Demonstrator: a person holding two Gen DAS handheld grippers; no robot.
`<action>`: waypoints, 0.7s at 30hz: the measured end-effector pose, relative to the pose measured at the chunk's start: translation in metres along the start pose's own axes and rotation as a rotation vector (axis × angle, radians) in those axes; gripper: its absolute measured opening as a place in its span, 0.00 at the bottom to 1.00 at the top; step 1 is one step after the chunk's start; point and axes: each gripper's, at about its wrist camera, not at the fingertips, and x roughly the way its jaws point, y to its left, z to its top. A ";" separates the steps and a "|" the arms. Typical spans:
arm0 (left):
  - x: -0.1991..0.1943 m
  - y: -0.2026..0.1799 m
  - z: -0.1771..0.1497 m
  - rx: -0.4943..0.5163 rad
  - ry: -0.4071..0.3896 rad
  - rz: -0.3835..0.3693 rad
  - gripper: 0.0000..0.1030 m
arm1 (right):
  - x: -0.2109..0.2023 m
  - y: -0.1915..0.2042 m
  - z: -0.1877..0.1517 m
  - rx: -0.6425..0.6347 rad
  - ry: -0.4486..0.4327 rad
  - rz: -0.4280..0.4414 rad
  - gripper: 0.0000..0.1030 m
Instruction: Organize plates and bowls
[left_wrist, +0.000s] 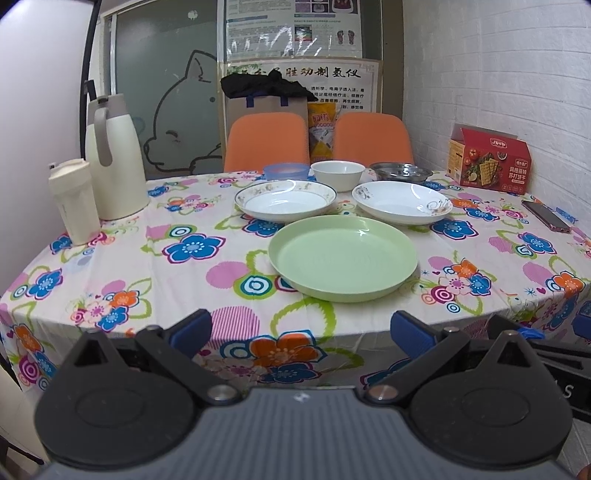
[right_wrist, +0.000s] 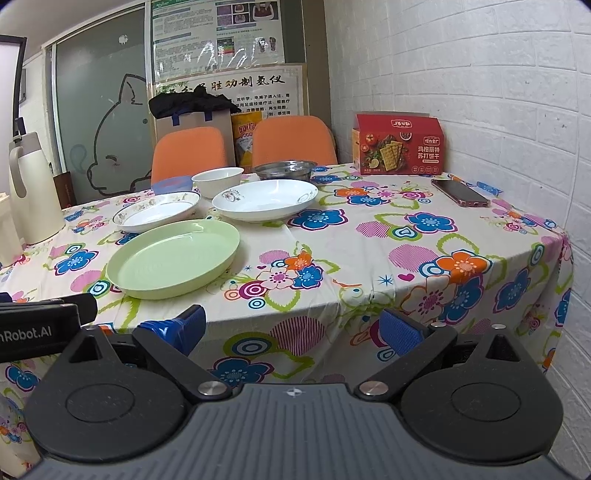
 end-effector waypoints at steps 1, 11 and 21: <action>0.000 0.000 0.000 0.000 0.000 -0.001 1.00 | 0.000 0.000 0.000 0.000 0.001 0.000 0.86; 0.001 0.001 -0.001 0.000 0.003 -0.001 1.00 | 0.001 0.000 -0.001 -0.001 0.002 -0.001 0.86; 0.002 0.000 -0.003 0.004 0.008 0.003 1.00 | 0.003 0.000 -0.003 -0.002 0.010 -0.002 0.86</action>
